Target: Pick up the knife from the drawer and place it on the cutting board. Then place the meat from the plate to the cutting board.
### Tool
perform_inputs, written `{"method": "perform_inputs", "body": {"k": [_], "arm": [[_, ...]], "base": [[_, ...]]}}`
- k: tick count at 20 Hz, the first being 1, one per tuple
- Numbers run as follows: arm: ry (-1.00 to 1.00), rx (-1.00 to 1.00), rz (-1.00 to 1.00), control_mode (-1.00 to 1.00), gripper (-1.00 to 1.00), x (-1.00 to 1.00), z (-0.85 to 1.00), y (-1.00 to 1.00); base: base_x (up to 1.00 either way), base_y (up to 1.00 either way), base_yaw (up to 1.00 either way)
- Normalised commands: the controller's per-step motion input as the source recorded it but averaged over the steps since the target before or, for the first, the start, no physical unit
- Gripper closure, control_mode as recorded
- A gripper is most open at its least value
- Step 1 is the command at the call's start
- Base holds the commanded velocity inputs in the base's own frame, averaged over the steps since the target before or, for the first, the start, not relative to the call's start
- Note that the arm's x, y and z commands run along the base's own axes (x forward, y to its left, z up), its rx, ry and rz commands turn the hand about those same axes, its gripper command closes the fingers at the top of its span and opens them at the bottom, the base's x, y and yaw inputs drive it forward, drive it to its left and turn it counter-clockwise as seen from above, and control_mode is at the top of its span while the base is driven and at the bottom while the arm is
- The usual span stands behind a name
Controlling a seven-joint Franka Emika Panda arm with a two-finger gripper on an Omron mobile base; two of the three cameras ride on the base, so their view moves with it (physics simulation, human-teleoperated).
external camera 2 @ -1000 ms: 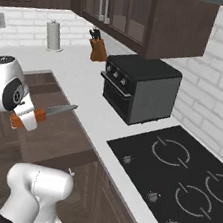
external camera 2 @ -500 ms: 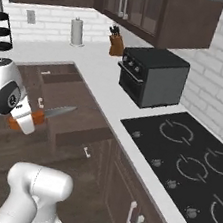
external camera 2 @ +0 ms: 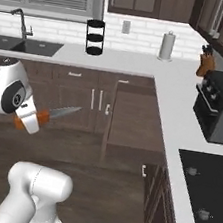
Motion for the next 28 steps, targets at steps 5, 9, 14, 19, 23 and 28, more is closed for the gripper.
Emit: {"method": "perform_inputs", "body": {"k": [5, 9, 14, 19, 23, 28], "arm": [[0.0, 0.0, 0.0, 1.0, 1.0, 0.0, 0.0, 0.0], [0.0, 0.0, 0.0, 1.0, 1.0, 0.0, 0.0, 0.0], [0.0, 0.0, 0.0, 1.0, 1.0, 0.0, 0.0, 0.0], [0.0, 0.0, 0.0, 1.0, 1.0, 0.0, 0.0, 0.0], [0.0, 0.0, 0.0, 1.0, 1.0, 0.0, 0.0, 0.0], [0.0, 0.0, 0.0, 1.0, 1.0, 0.0, 0.0, 0.0]], "base": [[0.02, 0.0, 0.91], [0.15, 0.01, 0.94], [0.24, 0.02, 0.82], [0.5, -0.18, 0.62], [0.78, -0.47, 0.49], [1.0, -0.54, 0.4]]}}
